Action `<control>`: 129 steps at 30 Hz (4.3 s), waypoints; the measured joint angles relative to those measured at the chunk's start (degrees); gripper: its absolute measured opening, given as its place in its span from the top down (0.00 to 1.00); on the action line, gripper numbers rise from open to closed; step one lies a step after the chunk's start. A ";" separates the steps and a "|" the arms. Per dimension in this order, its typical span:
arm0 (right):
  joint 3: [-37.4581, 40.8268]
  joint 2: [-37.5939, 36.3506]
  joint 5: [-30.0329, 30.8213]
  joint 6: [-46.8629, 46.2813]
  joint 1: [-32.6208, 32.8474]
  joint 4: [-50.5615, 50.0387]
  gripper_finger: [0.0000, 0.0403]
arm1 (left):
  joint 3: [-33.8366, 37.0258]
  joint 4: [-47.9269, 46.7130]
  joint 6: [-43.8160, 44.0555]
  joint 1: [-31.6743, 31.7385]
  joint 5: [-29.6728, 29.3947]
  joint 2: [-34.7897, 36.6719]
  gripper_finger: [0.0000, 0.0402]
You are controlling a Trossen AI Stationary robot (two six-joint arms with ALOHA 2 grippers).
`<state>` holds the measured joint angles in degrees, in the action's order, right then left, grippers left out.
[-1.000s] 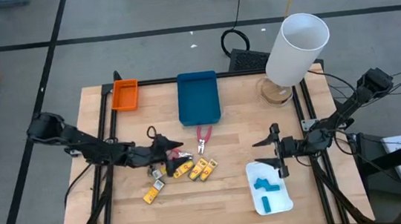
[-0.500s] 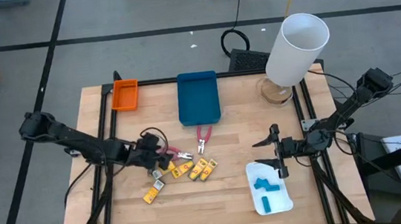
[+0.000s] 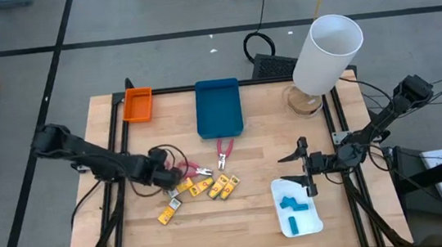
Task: Pick & Place School Supplies
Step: Put the left pink hole puncher into the blue bin
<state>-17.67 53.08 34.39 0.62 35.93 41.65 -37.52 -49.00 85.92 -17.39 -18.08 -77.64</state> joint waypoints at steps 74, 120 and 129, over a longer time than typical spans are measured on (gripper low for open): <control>0.00 0.00 -0.13 -0.66 0.00 0.00 0.48 | -13.38 7.29 -21.20 2.06 -21.38 -5.87 0.89; 1.04 0.00 -0.19 -3.48 -3.37 -3.42 0.48 | -24.79 62.07 -59.09 39.98 -5.85 -25.12 0.91; 1.75 -0.01 -0.17 -2.98 -3.38 -1.86 0.48 | -24.79 62.02 -57.93 41.23 -5.76 -28.27 0.79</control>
<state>-15.92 53.07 34.22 -2.36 32.56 39.78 -62.30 13.01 27.99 23.83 -23.83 -105.91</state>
